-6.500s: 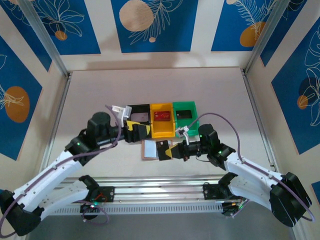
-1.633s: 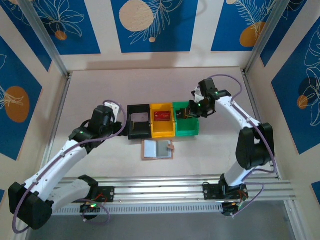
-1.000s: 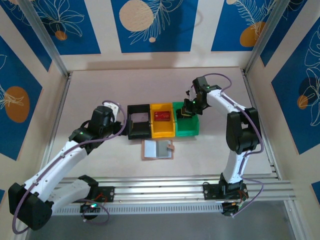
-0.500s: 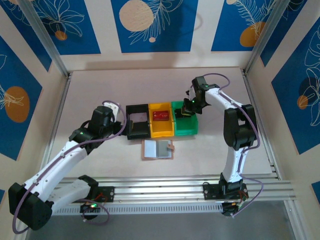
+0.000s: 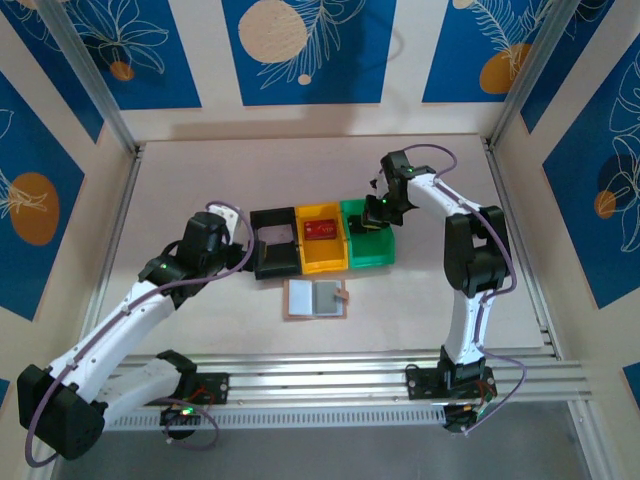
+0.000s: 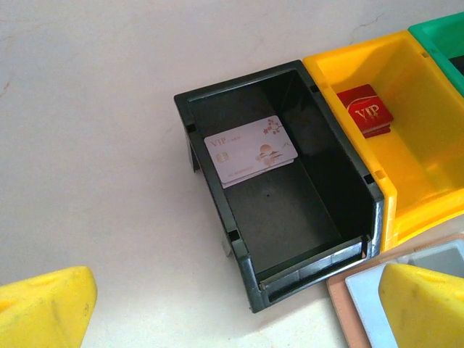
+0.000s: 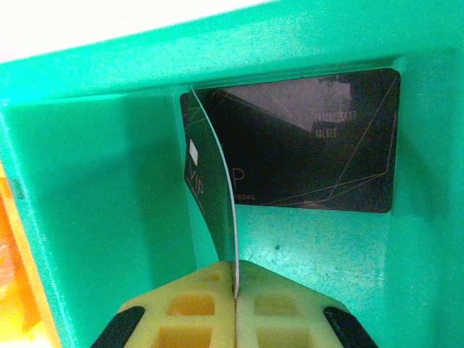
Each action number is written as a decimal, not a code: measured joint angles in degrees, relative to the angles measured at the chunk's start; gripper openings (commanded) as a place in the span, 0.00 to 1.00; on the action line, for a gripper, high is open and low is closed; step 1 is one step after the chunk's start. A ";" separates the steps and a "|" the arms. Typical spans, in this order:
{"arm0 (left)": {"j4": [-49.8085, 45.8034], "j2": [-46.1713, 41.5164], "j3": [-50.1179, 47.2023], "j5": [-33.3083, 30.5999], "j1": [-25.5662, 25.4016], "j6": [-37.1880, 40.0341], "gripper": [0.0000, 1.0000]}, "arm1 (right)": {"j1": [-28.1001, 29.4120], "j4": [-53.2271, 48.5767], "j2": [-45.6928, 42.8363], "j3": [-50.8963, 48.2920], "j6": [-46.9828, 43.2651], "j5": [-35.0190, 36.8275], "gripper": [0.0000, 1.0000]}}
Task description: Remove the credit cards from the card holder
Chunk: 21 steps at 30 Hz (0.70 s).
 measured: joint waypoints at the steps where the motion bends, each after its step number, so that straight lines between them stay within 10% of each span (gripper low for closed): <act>1: 0.02 0.04 0.00 0.00 0.00 0.00 1.00 | 0.00 -0.17 0.22 0.24 0.00 0.24 0.13; 21: 0.00 0.15 0.00 0.02 0.00 0.00 1.00 | 1.22 -2.58 0.66 5.42 -0.02 7.10 0.26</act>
